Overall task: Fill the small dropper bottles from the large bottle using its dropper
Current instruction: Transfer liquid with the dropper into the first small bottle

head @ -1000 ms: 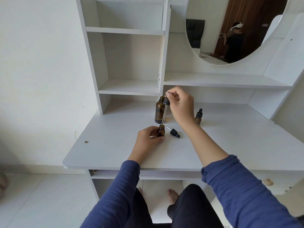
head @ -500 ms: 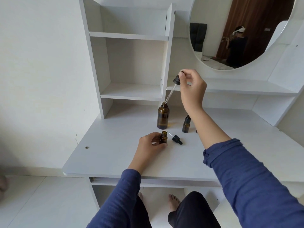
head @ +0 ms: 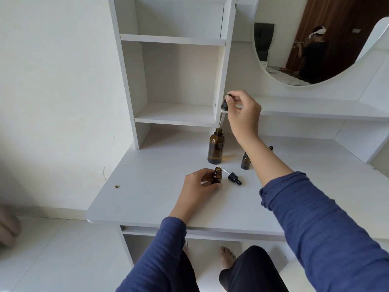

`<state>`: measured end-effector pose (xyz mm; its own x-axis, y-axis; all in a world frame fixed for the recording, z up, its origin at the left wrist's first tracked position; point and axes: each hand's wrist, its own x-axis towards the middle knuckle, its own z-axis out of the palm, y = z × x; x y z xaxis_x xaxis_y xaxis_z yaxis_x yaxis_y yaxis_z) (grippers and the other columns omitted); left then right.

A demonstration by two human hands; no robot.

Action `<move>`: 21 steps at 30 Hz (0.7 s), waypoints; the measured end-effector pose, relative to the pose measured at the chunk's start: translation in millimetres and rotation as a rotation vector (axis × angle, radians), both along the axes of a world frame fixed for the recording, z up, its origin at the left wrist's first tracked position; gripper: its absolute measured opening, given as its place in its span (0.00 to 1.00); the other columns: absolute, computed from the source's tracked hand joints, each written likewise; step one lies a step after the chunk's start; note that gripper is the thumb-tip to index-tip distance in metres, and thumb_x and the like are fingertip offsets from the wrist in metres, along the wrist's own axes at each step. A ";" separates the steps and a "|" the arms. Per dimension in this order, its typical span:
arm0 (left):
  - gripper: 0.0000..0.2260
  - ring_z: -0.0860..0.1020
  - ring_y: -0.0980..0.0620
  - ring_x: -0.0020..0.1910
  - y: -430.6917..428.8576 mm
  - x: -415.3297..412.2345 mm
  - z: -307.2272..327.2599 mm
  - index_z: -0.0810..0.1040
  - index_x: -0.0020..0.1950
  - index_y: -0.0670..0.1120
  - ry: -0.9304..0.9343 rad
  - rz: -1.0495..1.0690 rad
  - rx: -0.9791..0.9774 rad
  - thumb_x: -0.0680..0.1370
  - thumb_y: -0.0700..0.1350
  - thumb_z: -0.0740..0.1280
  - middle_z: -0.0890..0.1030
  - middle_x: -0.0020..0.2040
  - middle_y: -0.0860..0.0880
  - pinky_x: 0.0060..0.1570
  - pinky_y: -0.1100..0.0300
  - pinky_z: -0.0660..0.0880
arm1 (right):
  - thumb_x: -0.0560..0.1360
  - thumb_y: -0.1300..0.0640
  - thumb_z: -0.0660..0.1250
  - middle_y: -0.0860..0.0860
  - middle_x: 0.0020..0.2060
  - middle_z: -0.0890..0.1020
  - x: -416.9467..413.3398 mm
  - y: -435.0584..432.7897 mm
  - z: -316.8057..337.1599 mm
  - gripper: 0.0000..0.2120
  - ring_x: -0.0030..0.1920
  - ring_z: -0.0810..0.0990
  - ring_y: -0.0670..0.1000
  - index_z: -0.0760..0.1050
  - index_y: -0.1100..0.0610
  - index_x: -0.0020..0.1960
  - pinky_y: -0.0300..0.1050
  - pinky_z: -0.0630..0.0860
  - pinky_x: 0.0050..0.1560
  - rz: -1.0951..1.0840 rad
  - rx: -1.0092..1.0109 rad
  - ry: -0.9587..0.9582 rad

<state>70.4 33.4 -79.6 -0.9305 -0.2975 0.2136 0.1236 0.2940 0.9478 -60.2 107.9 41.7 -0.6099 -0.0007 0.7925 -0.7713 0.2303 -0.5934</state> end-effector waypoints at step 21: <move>0.13 0.77 0.63 0.41 -2.0 -3.6 -2.3 0.80 0.53 0.42 -0.002 -0.001 -0.012 0.70 0.35 0.72 0.79 0.42 0.54 0.43 0.77 0.73 | 0.75 0.62 0.65 0.53 0.38 0.81 -9.8 -3.6 -46.6 0.05 0.38 0.75 0.46 0.78 0.62 0.43 0.23 0.68 0.37 -0.011 0.240 -0.180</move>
